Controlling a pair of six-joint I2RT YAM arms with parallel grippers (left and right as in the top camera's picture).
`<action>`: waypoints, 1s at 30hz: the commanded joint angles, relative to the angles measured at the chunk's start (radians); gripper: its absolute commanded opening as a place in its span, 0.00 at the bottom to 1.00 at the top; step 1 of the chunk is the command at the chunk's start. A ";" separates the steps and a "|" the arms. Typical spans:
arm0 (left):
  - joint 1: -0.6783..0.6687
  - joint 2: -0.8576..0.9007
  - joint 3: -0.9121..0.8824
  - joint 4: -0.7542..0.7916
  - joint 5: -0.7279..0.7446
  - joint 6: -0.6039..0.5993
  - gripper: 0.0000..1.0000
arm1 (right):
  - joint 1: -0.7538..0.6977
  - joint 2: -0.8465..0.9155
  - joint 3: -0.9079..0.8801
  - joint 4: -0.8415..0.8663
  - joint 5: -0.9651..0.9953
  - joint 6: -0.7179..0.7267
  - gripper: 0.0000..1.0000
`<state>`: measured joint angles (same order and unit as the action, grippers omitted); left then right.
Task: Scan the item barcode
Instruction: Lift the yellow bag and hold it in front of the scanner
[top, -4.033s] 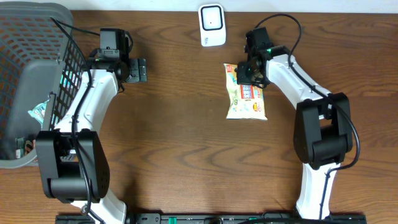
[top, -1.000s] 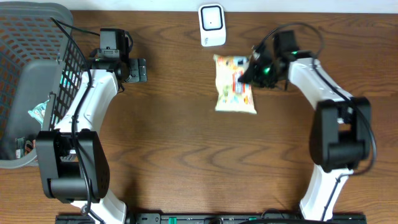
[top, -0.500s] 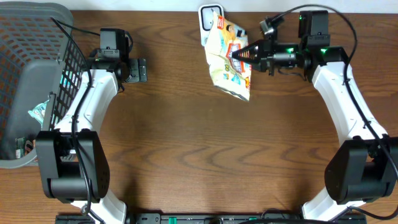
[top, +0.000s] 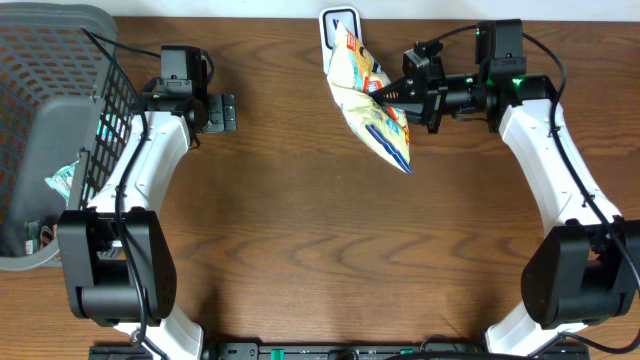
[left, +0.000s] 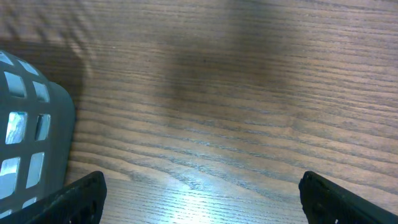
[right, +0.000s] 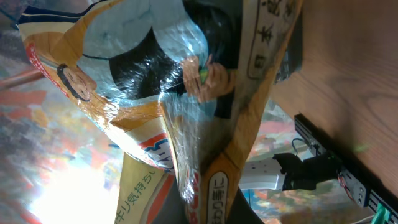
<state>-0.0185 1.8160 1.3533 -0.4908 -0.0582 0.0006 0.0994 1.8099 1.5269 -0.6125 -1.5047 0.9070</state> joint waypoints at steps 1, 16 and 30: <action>0.000 0.001 -0.002 -0.002 -0.005 0.003 0.98 | 0.000 -0.009 0.012 0.028 -0.055 0.012 0.01; 0.000 0.001 -0.002 -0.002 -0.005 0.003 0.98 | 0.148 0.031 0.011 0.092 1.258 -0.307 0.01; 0.000 0.001 -0.001 -0.002 -0.005 0.003 0.98 | 0.199 0.217 0.069 0.742 1.328 -0.309 0.01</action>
<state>-0.0185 1.8160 1.3533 -0.4911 -0.0582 0.0006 0.3153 2.0293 1.5330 0.0628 -0.2188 0.5880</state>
